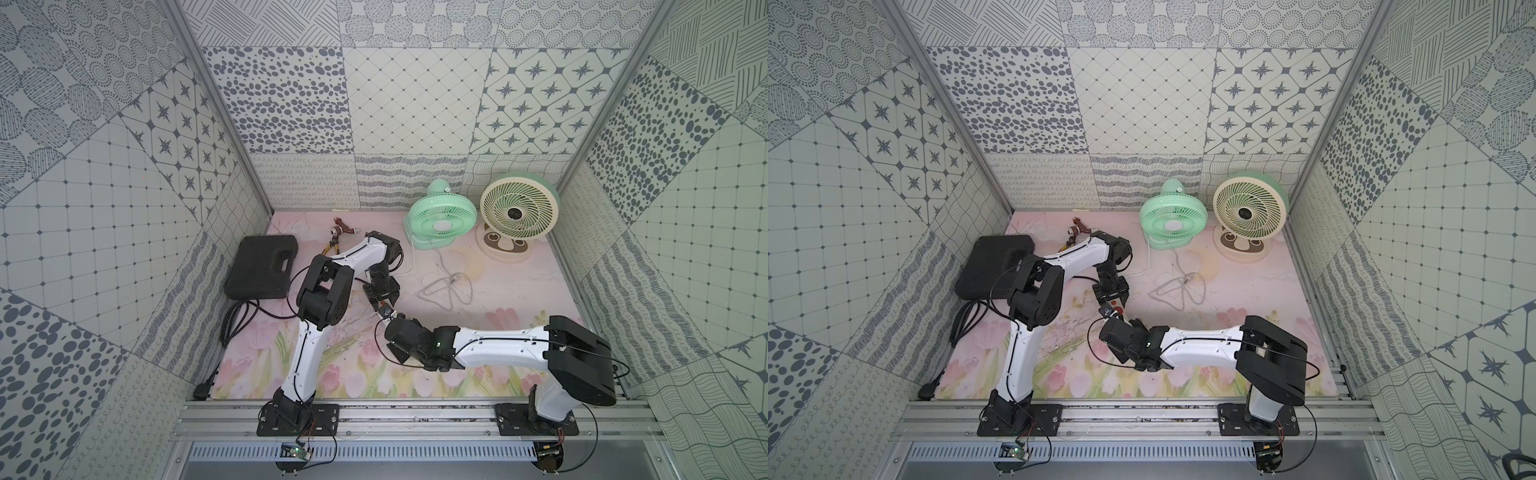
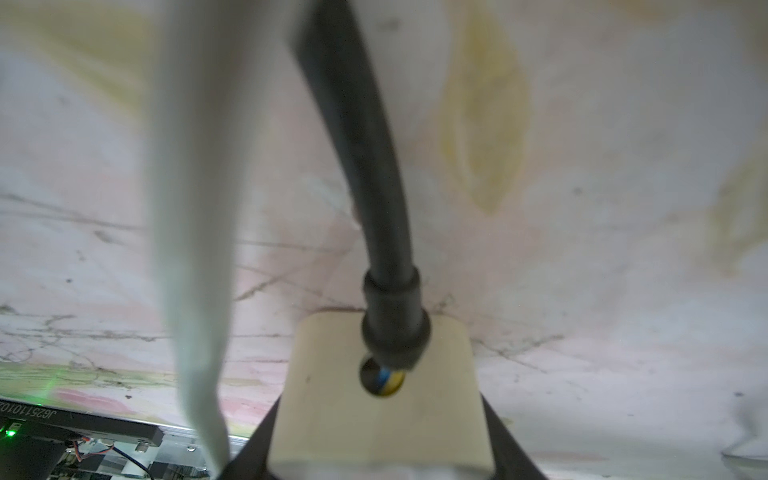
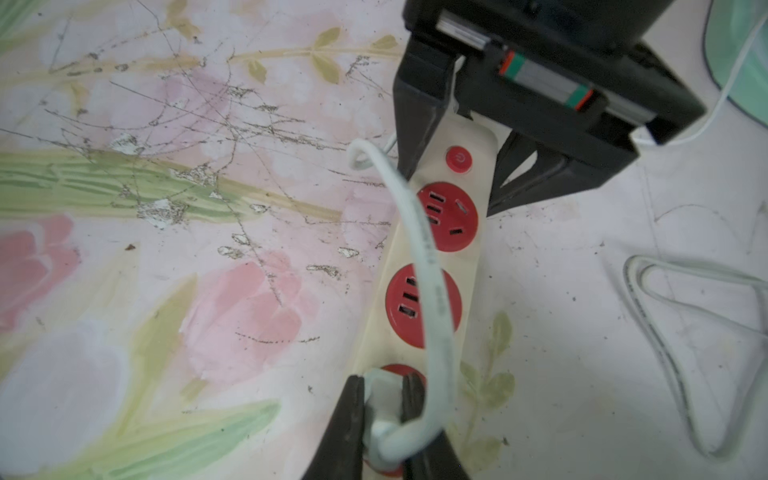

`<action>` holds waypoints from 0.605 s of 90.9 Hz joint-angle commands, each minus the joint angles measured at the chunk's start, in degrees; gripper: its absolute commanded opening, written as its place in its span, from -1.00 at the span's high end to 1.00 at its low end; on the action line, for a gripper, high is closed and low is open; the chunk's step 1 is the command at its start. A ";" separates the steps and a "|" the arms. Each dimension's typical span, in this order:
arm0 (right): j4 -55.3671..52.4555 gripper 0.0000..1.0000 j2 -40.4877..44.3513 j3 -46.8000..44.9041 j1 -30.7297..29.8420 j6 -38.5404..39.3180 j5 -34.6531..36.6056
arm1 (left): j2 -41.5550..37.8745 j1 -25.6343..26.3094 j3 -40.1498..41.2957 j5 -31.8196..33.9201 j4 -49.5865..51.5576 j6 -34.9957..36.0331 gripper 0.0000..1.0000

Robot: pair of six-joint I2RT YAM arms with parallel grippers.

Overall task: Unplug the desk fan from the power strip
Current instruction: Remove the plug from the socket.

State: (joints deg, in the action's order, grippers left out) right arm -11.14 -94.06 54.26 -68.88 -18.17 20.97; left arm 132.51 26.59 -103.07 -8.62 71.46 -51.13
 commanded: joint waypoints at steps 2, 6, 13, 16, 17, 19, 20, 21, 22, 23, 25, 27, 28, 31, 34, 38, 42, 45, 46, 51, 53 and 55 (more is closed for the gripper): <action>12.38 1.00 5.46 -1.83 5.29 -7.71 -3.19 | 4.60 -0.02 3.13 12.30 2.56 -3.45 1.00; 12.94 1.00 6.25 -2.99 6.70 -9.92 -4.34 | 4.60 -0.04 3.21 12.27 2.48 -3.46 1.00; 14.08 1.00 7.35 -4.83 8.50 -12.51 -5.85 | 4.60 -0.13 3.34 12.25 2.36 -3.46 1.00; 14.59 1.00 7.70 -5.43 9.19 -13.48 -6.27 | 4.60 -0.10 3.39 12.23 2.37 -3.45 1.00; 14.71 1.00 7.82 -5.63 9.42 -13.65 -6.46 | 4.65 -0.12 3.39 12.23 2.32 -3.45 1.00; 14.97 1.00 7.94 -5.96 9.70 -14.17 -6.71 | 4.61 -0.13 3.44 12.23 2.29 -3.45 1.00; 15.12 1.00 8.02 -6.11 9.85 -14.35 -6.81 | 4.61 -0.09 3.46 12.23 2.28 -3.49 1.00; 15.15 1.00 8.11 -6.24 9.96 -14.52 -6.90 | 4.60 -0.11 3.48 12.23 2.28 -3.47 1.00; 15.25 1.00 8.19 -6.34 10.07 -14.65 -6.91 | 4.60 -0.12 3.48 12.23 2.28 -3.46 1.00; 15.30 1.00 8.24 -6.44 10.12 -14.72 -6.95 | 4.60 -0.13 3.48 12.23 2.28 -3.45 1.00; 15.41 1.00 8.27 -6.58 10.18 -14.83 -7.05 | 4.60 -0.13 3.53 12.25 2.28 -3.49 1.00; 15.43 1.00 8.28 -6.66 10.28 -14.86 -7.08 | 4.60 -0.13 3.52 12.23 2.28 -3.46 1.00; 15.44 1.00 8.28 -6.64 10.32 -14.87 -7.12 | 4.60 -0.13 3.55 12.23 2.28 -3.45 1.00; 15.44 1.00 8.15 -6.67 10.34 -14.87 -7.21 | 4.60 -0.13 3.57 12.27 2.20 -3.56 1.00; 15.44 1.00 8.08 -6.63 10.35 -14.87 -7.30 | 4.60 -0.11 3.65 12.24 2.24 -3.60 1.00; 15.53 1.00 8.02 -6.67 10.36 -14.87 -7.49 | 4.60 -0.13 3.66 12.26 2.19 -3.55 1.00; 15.59 1.00 7.93 -6.63 10.34 -14.83 -7.56 | 4.54 -0.13 3.74 12.23 2.16 -3.56 1.00; 15.57 1.00 7.74 -6.58 10.35 -14.72 -7.68 | 4.53 -0.18 3.78 12.16 2.11 -3.59 1.00; 15.55 1.00 7.70 -6.56 10.30 -14.67 -7.74 | 4.52 -0.16 3.81 12.15 2.11 -3.61 1.00; 15.49 1.00 7.67 -6.48 10.26 -14.31 -7.91 | 4.51 -0.17 3.90 12.14 2.06 -3.63 1.00; 15.48 1.00 7.60 -6.41 10.22 -14.16 -7.93 | 4.54 -0.14 3.92 12.14 2.03 -3.67 1.00; 15.45 1.00 7.50 -6.33 10.18 -13.99 -7.96 | 4.59 -0.18 3.97 12.16 2.00 -3.70 1.00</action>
State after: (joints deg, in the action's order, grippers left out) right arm -4.69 -88.44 47.00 -61.01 -31.31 7.07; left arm 132.55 26.52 -102.96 -9.87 71.33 -55.88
